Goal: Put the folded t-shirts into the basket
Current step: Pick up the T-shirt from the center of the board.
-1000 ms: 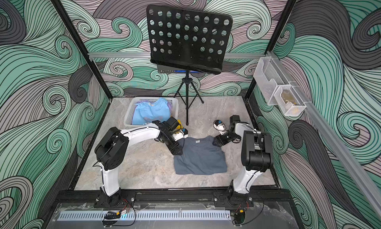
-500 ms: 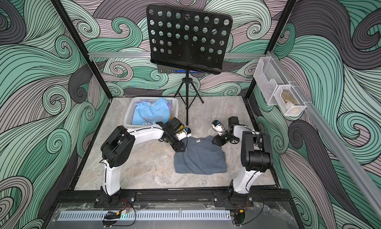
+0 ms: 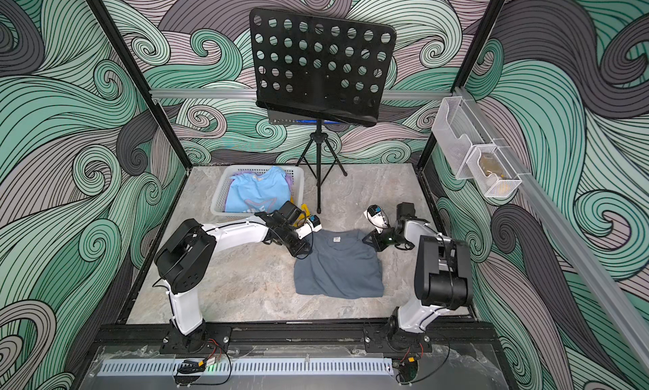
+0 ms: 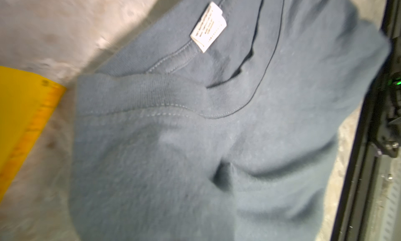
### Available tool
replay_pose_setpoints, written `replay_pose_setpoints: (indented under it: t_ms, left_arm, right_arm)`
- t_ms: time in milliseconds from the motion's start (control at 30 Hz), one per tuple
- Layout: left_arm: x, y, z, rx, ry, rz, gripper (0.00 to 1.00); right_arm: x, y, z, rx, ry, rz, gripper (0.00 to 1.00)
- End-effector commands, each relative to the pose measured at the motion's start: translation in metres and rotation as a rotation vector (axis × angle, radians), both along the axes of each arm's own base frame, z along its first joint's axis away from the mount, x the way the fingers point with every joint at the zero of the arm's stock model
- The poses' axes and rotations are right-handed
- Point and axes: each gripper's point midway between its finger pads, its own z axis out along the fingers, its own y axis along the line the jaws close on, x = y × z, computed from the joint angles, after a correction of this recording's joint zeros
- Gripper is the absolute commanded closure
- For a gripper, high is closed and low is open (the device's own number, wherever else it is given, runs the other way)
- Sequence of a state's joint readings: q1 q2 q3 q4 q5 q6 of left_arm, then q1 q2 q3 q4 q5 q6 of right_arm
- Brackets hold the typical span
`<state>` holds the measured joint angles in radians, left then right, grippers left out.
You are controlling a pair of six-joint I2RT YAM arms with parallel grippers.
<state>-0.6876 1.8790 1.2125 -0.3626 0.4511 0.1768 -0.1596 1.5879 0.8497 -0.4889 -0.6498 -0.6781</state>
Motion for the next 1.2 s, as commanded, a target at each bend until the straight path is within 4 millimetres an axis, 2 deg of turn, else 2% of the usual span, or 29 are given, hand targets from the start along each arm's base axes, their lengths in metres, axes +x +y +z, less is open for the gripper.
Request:
replay_pose_setpoints:
  t_ms: [0,133,333,567,667,767,800,867,1000,1067,1167]
  left_arm:
    - [0.005,-0.002,0.039,-0.103,-0.051,-0.045,1.00]
    - [0.007,0.004,0.070,-0.145,-0.071,-0.062,1.00]
    - [0.003,0.027,0.118,-0.189,-0.109,-0.086,1.00]
    - [0.003,0.073,0.181,-0.175,-0.198,-0.028,1.00]
    - [0.010,0.097,0.210,-0.169,-0.262,0.016,1.00]
    - [0.023,0.122,0.228,-0.131,-0.335,0.073,1.00]
    - [0.024,0.133,0.243,-0.130,-0.380,0.099,1.00]
    - [0.032,0.150,0.258,-0.114,-0.426,0.145,1.00]
    - [0.054,0.187,0.281,-0.035,-0.504,0.238,1.00]
    - [0.077,0.211,0.284,0.016,-0.529,0.300,1.00]
    - [0.101,0.238,0.288,0.054,-0.551,0.364,1.00]
  right_arm:
    - [-0.001,0.017,0.037,0.111,-0.119,0.063,1.00]
    - [0.005,0.022,0.069,0.162,-0.201,0.064,1.00]
    - [0.007,0.037,0.129,0.241,-0.327,0.109,1.00]
    - [0.001,0.081,0.208,0.317,-0.510,0.190,1.00]
    - [0.001,0.110,0.240,0.344,-0.567,0.243,1.00]
    - [0.008,0.140,0.267,0.367,-0.610,0.269,1.00]
    - [0.010,0.151,0.278,0.370,-0.635,0.279,1.00]
    - [0.021,0.171,0.292,0.367,-0.660,0.280,1.00]
    - [0.048,0.213,0.315,0.385,-0.674,0.263,1.00]
    - [0.064,0.236,0.320,0.382,-0.680,0.253,1.00]
    - [0.089,0.259,0.322,0.387,-0.682,0.221,1.00]
